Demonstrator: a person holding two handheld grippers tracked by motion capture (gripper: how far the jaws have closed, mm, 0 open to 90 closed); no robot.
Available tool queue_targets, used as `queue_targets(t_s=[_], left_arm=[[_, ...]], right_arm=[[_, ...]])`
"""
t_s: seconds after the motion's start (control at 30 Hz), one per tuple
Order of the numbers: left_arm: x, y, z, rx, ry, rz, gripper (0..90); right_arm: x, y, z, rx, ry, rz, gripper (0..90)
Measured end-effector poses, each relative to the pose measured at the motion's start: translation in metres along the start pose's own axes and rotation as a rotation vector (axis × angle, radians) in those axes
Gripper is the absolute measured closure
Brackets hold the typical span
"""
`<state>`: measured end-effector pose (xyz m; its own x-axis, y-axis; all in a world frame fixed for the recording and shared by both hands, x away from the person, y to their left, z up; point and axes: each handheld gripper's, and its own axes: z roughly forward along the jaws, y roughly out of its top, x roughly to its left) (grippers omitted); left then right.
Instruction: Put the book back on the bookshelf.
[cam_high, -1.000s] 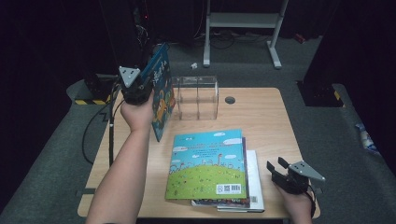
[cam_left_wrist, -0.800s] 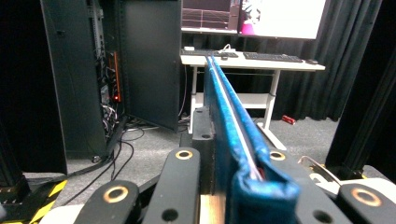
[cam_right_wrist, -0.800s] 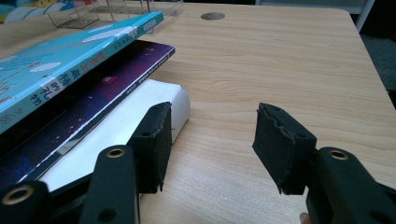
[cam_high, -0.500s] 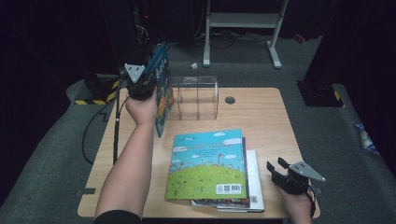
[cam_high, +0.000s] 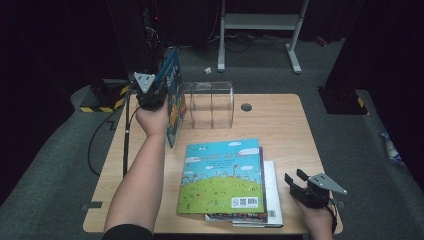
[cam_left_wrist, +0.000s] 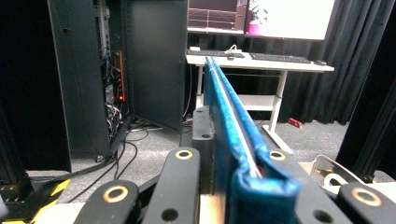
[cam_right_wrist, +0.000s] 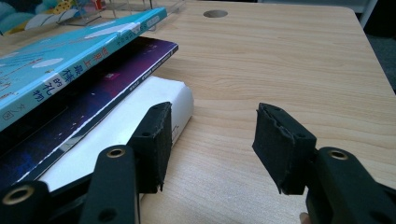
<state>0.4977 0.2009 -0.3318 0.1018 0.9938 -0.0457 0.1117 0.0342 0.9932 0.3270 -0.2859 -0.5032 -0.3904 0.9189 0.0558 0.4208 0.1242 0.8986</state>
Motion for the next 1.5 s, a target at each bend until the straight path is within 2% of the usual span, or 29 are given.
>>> queue_targets(t_s=[0.3, 0.7, 0.83, 0.9, 1.07, 1.17, 1.2, 1.3, 1.5], left_arm=[[-0.002, -0.008, -0.013, 0.011, -0.013, 0.017, 82.1], [0.004, -0.006, -0.018, 0.050, -0.015, 0.010, 80.8], [0.005, -0.003, -0.020, 0.056, -0.027, 0.012, 76.5], [0.006, 0.001, -0.019, 0.079, -0.037, 0.022, 75.5], [0.006, 0.003, -0.018, 0.109, -0.039, 0.014, 77.7], [0.004, 0.004, -0.017, 0.116, -0.032, 0.011, 82.5], [0.003, 0.004, -0.017, 0.117, -0.044, 0.028, 82.5], [-0.006, 0.006, -0.014, 0.114, -0.025, 0.052, 83.1], [-0.012, 0.012, -0.009, 0.100, -0.017, 0.051, 83.3]], right_arm=[[0.002, 0.001, 0.000, 0.001, 0.006, -0.001, 46.3], [0.004, 0.001, 0.001, 0.000, 0.013, -0.001, 46.3], [0.004, 0.001, 0.001, 0.001, 0.014, 0.000, 46.3], [0.004, 0.001, 0.001, 0.002, 0.014, -0.004, 46.2], [0.005, 0.001, 0.000, 0.000, 0.015, -0.002, 46.2], [0.004, 0.002, 0.000, -0.006, 0.013, -0.004, 46.2], [0.004, 0.002, 0.000, -0.006, 0.013, -0.004, 46.2], [0.004, 0.003, -0.002, -0.007, 0.012, -0.001, 46.3], [0.003, 0.003, -0.002, -0.013, 0.009, -0.002, 46.3]])
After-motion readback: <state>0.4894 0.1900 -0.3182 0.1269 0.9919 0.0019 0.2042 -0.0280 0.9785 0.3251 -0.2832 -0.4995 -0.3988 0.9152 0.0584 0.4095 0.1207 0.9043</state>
